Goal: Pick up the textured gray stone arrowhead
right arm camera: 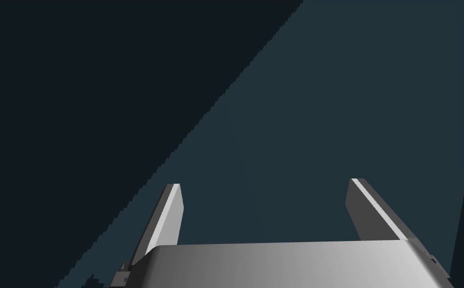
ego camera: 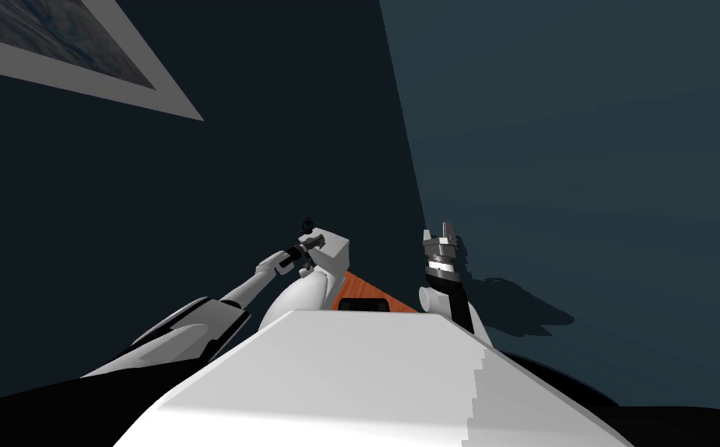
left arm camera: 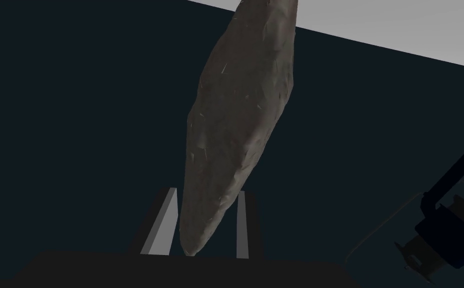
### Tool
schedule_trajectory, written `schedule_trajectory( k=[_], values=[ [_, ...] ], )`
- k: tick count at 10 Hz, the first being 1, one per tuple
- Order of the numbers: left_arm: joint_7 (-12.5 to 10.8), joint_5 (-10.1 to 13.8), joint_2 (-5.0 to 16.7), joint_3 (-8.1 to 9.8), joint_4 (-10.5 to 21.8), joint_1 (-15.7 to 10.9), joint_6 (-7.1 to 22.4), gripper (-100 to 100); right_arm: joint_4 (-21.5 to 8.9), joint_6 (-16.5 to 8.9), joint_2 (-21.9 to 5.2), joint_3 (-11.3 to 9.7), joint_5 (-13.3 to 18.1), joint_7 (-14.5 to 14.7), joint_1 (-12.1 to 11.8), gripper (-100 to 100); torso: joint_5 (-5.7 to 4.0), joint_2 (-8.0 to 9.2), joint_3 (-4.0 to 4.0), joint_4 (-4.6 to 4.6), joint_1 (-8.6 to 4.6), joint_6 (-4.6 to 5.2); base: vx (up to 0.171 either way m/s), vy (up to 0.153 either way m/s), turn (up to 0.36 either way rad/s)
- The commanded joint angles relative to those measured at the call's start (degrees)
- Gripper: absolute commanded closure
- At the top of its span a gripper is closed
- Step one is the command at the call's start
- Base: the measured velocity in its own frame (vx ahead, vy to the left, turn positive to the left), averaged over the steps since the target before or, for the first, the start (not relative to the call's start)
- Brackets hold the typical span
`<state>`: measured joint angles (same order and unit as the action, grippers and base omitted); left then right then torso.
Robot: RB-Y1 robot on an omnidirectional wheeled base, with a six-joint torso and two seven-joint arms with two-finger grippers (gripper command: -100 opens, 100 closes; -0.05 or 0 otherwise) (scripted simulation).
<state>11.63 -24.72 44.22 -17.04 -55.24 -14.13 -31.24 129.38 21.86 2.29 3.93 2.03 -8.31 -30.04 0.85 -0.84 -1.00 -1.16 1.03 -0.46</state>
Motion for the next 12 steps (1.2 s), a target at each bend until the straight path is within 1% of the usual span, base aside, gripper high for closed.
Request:
schedule_trajectory(
  k=[1,2,3,4,5,6,7,8,9,10,11,12],
  values=[
    [0.53,0.42,0.33,0.85,-2.86,2.86,2.86,100,0.0,0.0,0.0,0.0,0.0,0.0,0.0,0,0.0,0.0,0.0,0.0,0.0,0.0,0.036,0.039,-0.062],
    [0.53,0.42,0.33,0.85,-4.12,4.11,3.75,100,0.0,0.0,0.0,0.0,0.0,0.0,0.0,0,0.05,-0.14,-0.09,-0.06,0.18,-0.03,0.046,0.062,-0.052],
    [0.53,0.42,0.33,0.85,-6.16,5.13,3.75,100,0.0,0.0,0.0,0.0,0.0,0.0,0.0,0,0.13,-0.24,-0.2,-0.18,0.38,-0.13,0.027,0.034,-0.002],
    [0.53,0.42,0.33,0.85,-7.83,5.13,3.75,100,0.0,0.0,0.0,0.0,0.0,0.0,0.0,0,0.16,-0.25,-0.23,-0.23,0.4,-0.17,0.008,0.007,0.023],
    [1.31,0.85,0.58,1.81,-9.89,7.92,6.74,100,0.0,0.0,0.0,0.0,0.0,0.0,0.0,0,0.15,-0.2,-0.21,-0.21,0.3,-0.13,0.037,0.036,-0.069],
    [1.31,0.85,0.58,1.81,-12.18,9.76,7.28,100,0.0,0.0,0.0,0.0,0.0,0.0,0.0,0,0.16,-0.27,-0.24,-0.23,0.42,-0.16,0.054,0.054,-0.035],
    [1.31,0.85,0.58,1.81,-14.24,10.06,7.28,100,0.0,0.0,0.0,0.01,0.0,0.0,-0.01,0,0.23,-0.35,-0.33,-0.33,0.5,-0.18,0.026,0.033,0.009],
    [1.31,0.85,0.58,1.81,-14.96,10.06,7.28,100,0.0,0.0,0.0,0.01,0.0,0.0,0.0,0,0.24,-0.33,-0.33,-0.34,0.46,-0.17,-0.001,0.009,0.009],
    [2.09,1.27,0.83,2.76,-17.02,12.69,10.15,100,0.0,0.0,0.0,0.0,0.0,0.0,0.0,0,0.22,-0.27,-0.3,-0.32,0.37,-0.14,0.034,0.04,-0.085],
    [2.09,1.27,0.83,2.76,-18.6,14.31,10.8,100,0.0,0.0,0.0,0.0,0.0,0.0,0.0,0,0.23,-0.34,-0.34,-0.34,0.49,-0.16,0.041,0.058,-0.045],
    [2.09,1.27,0.83,2.76,-20.77,15.0,10.8,100,0.0,0.0,0.0,0.0,0.0,0.0,0.0,0,0.29,-0.37,-0.4,-0.45,0.64,-0.28,0.021,0.032,0.019],
    [2.09,1.27,0.83,2.76,-22.1,15.0,10.8,100,0.0,0.0,0.0,0.01,0.0,0.0,-0.01,0,0.3,-0.35,-0.4,-0.45,0.62,-0.28,0.004,0.007,0.023]
  ],
)
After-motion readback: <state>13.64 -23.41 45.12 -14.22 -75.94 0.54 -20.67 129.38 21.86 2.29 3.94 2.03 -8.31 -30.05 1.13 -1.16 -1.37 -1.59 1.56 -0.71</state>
